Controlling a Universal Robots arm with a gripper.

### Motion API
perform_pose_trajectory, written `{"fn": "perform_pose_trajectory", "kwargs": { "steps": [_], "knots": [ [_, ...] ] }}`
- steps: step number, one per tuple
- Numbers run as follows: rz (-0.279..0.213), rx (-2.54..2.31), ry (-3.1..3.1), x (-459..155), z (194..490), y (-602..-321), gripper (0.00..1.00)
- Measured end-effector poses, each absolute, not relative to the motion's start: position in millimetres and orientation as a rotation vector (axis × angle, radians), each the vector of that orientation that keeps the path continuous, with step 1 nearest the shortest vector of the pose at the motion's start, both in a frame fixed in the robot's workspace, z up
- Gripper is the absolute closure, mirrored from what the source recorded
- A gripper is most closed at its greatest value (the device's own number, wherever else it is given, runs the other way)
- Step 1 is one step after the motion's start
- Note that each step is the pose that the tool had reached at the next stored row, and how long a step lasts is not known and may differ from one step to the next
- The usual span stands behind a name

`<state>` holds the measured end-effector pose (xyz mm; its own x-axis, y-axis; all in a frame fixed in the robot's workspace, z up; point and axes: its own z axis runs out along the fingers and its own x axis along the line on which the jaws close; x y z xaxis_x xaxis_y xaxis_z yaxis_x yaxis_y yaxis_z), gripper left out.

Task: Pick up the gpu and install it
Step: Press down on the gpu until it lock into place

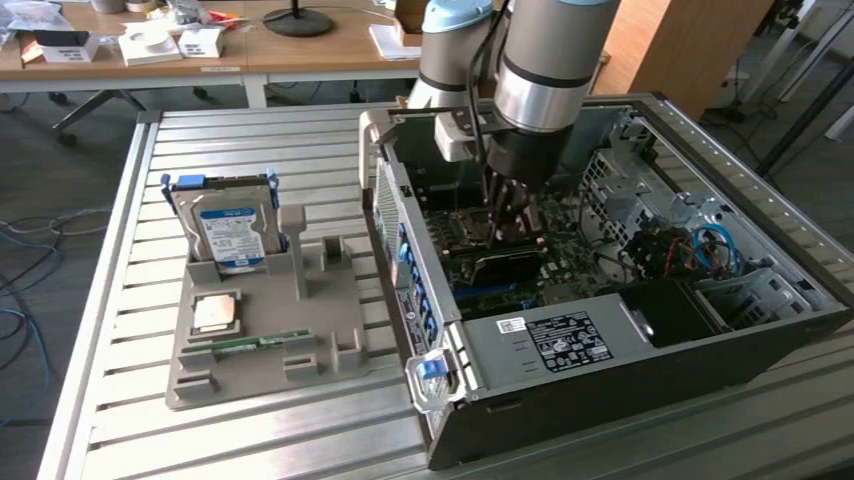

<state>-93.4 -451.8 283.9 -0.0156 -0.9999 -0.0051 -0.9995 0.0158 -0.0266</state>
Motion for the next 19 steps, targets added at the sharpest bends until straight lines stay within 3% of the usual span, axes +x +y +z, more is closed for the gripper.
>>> {"fn": "perform_pose_trajectory", "kwargs": {
  "steps": [19],
  "knots": [
    [-0.024,-2.188,2.223,-97.2,277.4,-451.2,0.89]
  ]
}}
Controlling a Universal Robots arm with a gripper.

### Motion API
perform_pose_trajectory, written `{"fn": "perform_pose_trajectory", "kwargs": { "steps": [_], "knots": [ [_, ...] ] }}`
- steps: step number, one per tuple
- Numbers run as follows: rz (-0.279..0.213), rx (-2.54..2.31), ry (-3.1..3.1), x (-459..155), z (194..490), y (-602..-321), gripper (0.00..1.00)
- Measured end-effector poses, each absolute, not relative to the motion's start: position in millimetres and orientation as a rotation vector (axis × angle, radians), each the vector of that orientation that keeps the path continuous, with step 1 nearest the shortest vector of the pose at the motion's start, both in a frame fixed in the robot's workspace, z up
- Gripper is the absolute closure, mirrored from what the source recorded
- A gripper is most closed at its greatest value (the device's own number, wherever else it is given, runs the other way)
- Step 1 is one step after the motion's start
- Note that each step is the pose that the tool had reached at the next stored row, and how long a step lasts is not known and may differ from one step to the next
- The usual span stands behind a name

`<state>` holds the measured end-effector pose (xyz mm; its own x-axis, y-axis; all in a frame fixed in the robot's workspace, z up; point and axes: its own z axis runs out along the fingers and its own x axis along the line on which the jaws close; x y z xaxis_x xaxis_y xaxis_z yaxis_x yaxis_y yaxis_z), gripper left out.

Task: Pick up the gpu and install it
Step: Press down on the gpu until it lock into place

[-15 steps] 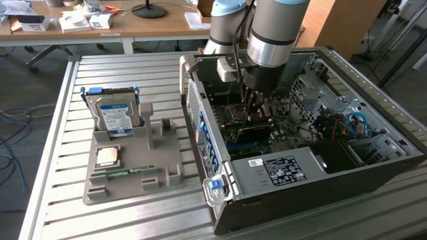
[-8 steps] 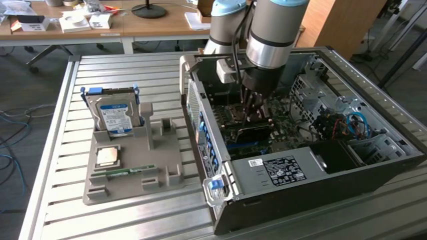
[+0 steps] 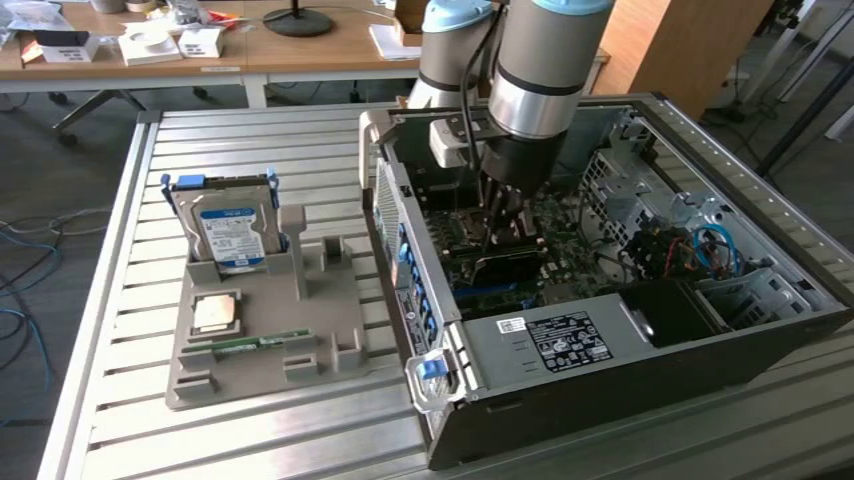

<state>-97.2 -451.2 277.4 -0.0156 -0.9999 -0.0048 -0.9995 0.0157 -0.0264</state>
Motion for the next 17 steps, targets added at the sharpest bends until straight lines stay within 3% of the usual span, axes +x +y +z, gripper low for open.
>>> {"fn": "perform_pose_trajectory", "kwargs": {
  "steps": [17],
  "knots": [
    [-0.024,-2.188,2.223,-97.3,273.5,-451.1,0.89]
  ]
}}
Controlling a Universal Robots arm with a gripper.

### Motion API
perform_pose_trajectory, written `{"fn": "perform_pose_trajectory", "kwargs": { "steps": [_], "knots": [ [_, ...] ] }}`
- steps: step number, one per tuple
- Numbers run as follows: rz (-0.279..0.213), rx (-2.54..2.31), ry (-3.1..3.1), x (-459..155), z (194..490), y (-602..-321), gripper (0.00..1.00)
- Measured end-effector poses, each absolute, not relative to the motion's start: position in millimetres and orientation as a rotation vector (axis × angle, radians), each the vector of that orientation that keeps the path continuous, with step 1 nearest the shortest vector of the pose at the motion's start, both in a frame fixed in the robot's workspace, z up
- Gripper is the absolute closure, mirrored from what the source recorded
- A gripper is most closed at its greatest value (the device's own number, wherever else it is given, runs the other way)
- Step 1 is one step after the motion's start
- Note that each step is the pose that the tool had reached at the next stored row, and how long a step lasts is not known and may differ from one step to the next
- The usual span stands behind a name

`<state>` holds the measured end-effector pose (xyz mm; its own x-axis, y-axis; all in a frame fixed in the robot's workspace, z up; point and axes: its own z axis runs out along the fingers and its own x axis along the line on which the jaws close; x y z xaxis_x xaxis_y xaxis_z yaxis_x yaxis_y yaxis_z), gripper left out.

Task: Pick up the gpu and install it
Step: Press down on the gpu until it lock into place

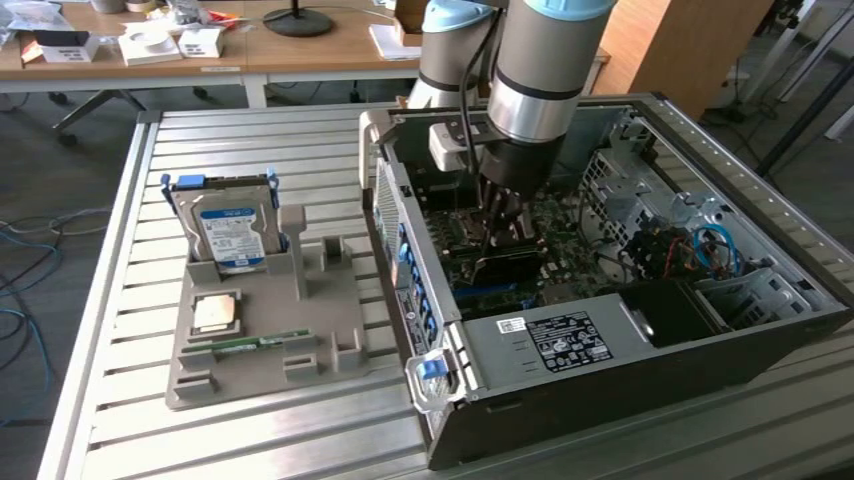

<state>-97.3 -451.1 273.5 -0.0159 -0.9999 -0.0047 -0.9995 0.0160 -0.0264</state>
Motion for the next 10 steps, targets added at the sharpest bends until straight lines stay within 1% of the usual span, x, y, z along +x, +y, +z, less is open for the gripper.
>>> {"fn": "perform_pose_trajectory", "kwargs": {
  "steps": [10],
  "knots": [
    [-0.024,-2.188,2.223,-97.4,271.2,-450.1,0.89]
  ]
}}
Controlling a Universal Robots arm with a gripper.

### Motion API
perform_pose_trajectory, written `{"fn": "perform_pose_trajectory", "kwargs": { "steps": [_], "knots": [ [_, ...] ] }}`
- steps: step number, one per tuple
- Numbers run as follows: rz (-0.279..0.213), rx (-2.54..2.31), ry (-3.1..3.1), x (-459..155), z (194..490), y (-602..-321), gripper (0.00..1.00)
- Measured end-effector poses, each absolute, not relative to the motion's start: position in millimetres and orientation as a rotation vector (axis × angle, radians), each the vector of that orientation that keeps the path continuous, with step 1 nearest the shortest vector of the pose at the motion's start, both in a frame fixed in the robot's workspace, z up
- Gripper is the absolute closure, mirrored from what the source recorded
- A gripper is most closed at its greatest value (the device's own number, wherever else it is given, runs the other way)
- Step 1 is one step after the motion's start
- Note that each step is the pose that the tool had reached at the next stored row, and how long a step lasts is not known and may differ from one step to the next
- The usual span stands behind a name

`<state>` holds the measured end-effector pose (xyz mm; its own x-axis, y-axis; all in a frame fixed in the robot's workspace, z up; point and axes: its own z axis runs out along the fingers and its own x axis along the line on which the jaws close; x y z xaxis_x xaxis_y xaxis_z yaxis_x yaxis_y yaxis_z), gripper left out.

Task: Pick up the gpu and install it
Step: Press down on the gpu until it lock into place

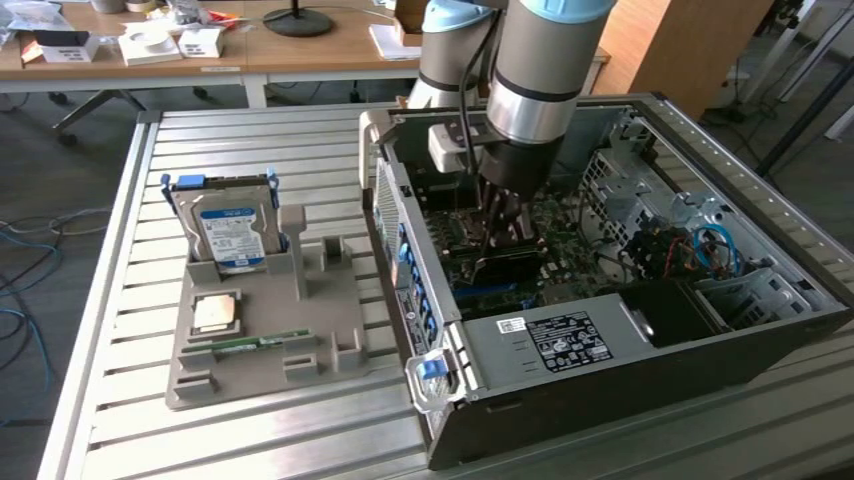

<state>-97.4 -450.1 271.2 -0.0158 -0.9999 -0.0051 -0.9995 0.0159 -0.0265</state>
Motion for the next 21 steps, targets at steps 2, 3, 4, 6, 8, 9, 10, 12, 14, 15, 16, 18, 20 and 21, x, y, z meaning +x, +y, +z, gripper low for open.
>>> {"fn": "perform_pose_trajectory", "kwargs": {
  "steps": [2,3,4,6,8,9,10,12,14,15,16,18,20,21],
  "knots": [
    [-0.024,-2.188,2.223,-97.4,270.4,-450.1,0.89],
    [-0.024,-2.188,2.223,-97.4,270.4,-450.1,0.89],
    [-0.024,-2.188,2.223,-97.4,270.4,-450.1,0.89],
    [-0.024,-2.188,2.223,-97.4,270.2,-450.1,0.89],
    [-0.024,-2.188,2.223,-97.4,269.3,-450.1,0.89],
    [-0.024,-2.188,2.223,-97.4,269.1,-450.1,0.89],
    [-0.024,-2.188,2.223,-97.4,269.1,-450.1,0.89],
    [-0.024,-2.188,2.223,-97.4,269.1,-450.1,0.89],
    [-0.024,-2.188,2.223,-97.4,268.7,-450.1,0.89],
    [-0.024,-2.188,2.223,-97.4,268.7,-450.1,0.89],
    [-0.024,-2.188,2.223,-97.4,268.7,-450.1,0.89],
    [-0.024,-2.188,2.223,-97.4,268.7,-450.1,0.89],
    [-0.024,-2.188,2.223,-97.4,268.6,-450.0,0.89],
    [-0.024,-2.188,2.223,-97.4,268.6,-449.9,0.89]
  ]
}}
